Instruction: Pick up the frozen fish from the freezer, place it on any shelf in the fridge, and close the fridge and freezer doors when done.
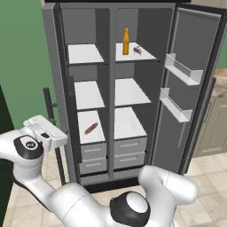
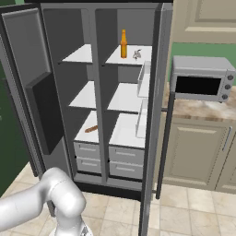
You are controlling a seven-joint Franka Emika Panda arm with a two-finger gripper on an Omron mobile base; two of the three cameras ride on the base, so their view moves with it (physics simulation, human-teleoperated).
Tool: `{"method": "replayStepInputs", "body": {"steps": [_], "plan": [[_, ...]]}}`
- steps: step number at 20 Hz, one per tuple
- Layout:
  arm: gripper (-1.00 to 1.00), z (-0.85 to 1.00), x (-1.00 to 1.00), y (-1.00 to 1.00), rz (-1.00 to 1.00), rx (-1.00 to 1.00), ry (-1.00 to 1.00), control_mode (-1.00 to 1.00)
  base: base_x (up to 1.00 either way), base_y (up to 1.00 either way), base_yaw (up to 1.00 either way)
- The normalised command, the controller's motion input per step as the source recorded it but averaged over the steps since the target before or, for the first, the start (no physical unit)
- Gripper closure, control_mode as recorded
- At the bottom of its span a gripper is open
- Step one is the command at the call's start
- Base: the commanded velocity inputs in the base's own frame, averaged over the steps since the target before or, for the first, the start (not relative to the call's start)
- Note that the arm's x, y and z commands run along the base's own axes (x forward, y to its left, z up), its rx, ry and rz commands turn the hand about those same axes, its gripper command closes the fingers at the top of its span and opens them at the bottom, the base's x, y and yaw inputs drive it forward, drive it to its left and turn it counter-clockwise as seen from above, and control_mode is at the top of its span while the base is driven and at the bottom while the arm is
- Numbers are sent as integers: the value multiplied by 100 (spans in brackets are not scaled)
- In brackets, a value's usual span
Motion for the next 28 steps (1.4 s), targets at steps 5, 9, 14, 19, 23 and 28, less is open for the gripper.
{"method": "replayStepInputs", "body": {"steps": [5,9,14,19,23,28], "plan": [[-100,0,18,27,1,-3,0,-100,0,0,0],[-100,0,30,20,0,-3,0,-100,0,0,0],[-100,-3,35,10,0,-2,0,-100,0,0,0],[-100,-6,13,0,0,-1,0,-100,0,0,0],[-100,0,22,0,0,0,0,-100,0,0,0],[-100,0,24,-1,0,-1,0,-100,0,0,0]]}}
